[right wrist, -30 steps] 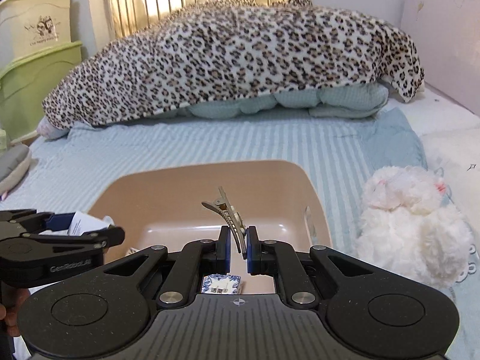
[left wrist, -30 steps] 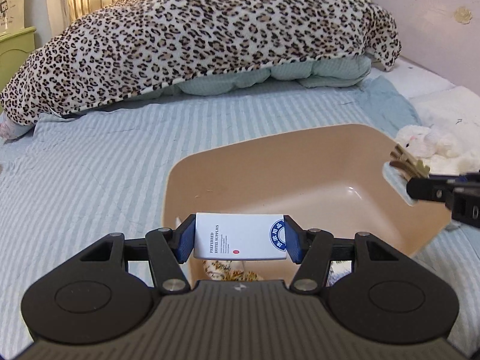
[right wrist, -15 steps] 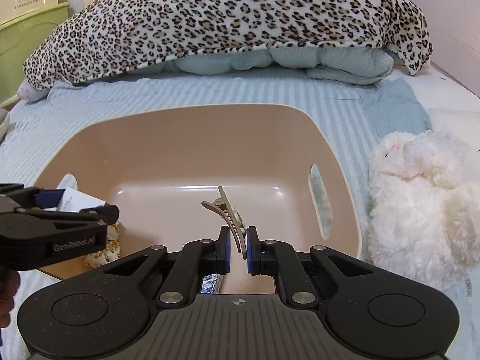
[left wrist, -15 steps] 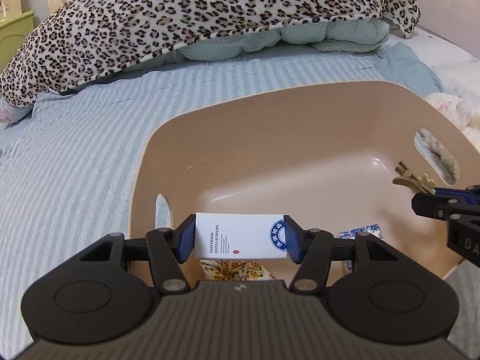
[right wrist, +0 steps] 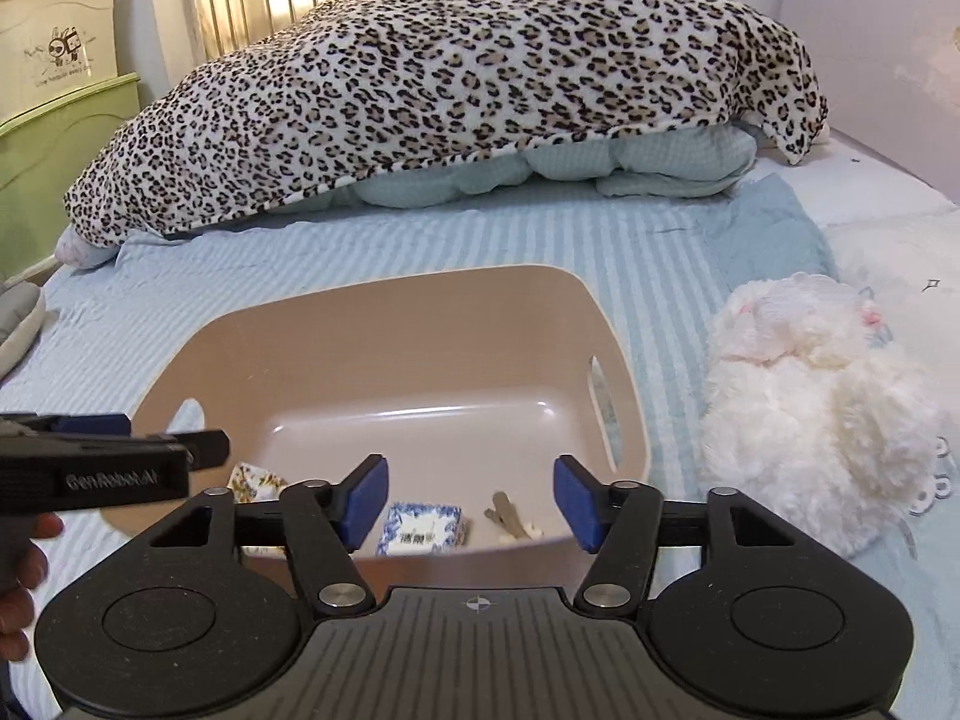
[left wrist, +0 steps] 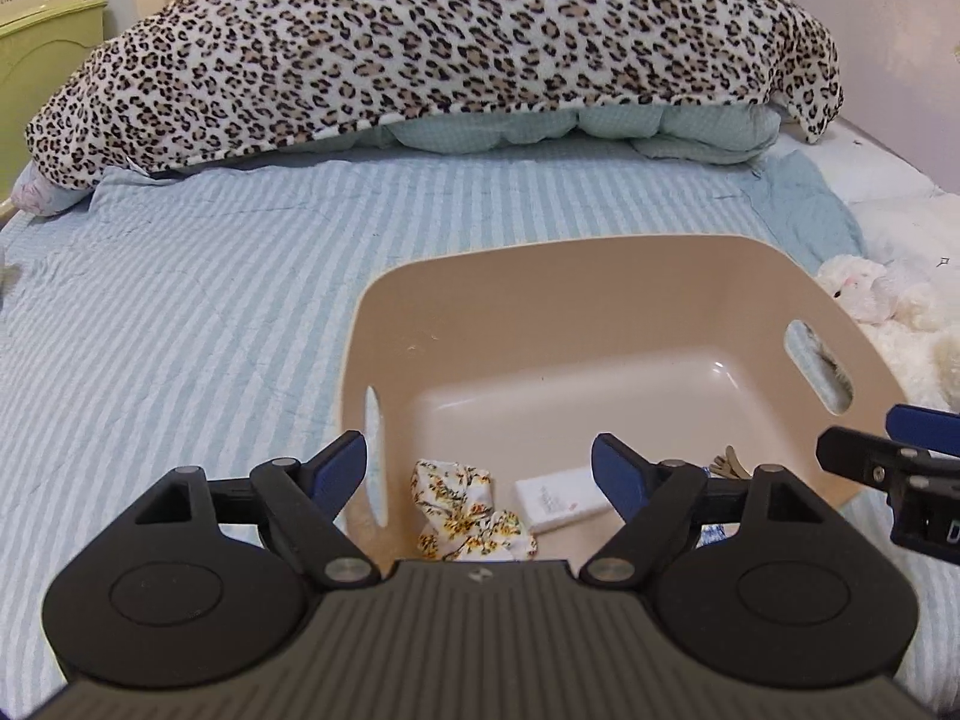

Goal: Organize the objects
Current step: 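Grasp the black box with the left tool while the right tool grasps the orange plush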

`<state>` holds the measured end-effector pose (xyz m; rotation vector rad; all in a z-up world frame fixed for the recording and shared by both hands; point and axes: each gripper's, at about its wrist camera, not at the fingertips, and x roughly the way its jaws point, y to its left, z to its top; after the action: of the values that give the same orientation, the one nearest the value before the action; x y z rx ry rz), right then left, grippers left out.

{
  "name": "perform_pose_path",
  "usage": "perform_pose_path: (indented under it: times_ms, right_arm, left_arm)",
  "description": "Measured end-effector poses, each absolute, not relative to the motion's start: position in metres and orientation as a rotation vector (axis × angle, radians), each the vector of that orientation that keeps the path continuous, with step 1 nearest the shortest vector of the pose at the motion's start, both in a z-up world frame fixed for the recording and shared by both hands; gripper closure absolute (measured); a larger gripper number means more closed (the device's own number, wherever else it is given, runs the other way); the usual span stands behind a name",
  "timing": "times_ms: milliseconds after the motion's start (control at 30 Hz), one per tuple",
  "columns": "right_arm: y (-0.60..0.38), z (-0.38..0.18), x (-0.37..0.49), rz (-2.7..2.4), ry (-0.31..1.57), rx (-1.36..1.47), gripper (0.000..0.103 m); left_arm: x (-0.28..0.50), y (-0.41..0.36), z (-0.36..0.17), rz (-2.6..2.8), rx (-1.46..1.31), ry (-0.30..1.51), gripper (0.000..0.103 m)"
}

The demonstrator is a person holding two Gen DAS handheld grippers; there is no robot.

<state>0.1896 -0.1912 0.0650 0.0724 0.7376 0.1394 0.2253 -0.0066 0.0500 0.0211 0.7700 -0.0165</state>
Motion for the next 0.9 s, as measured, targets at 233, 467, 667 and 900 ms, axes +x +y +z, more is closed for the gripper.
perform_pose_path:
  times_ms: [233,467,667,900]
  right_arm:
    - [-0.193,0.066,0.161,0.141,0.746,0.049,0.03]
    - [-0.19,0.057,0.144,0.149,0.781,0.025,0.03]
    - [-0.187,0.04,0.137,0.153,0.834,0.008,0.03]
    - [-0.176,0.021,0.137,0.184,0.886,-0.03,0.03]
  left_arm:
    - [0.199,0.012,0.053,-0.001,0.003,0.777,0.02]
    - [0.171,0.028,0.05,0.011,0.013,0.777,0.019]
    - [0.153,0.036,0.041,0.001,0.025,0.81,0.019]
    - [0.147,0.03,0.016,-0.051,0.056,0.879,0.019]
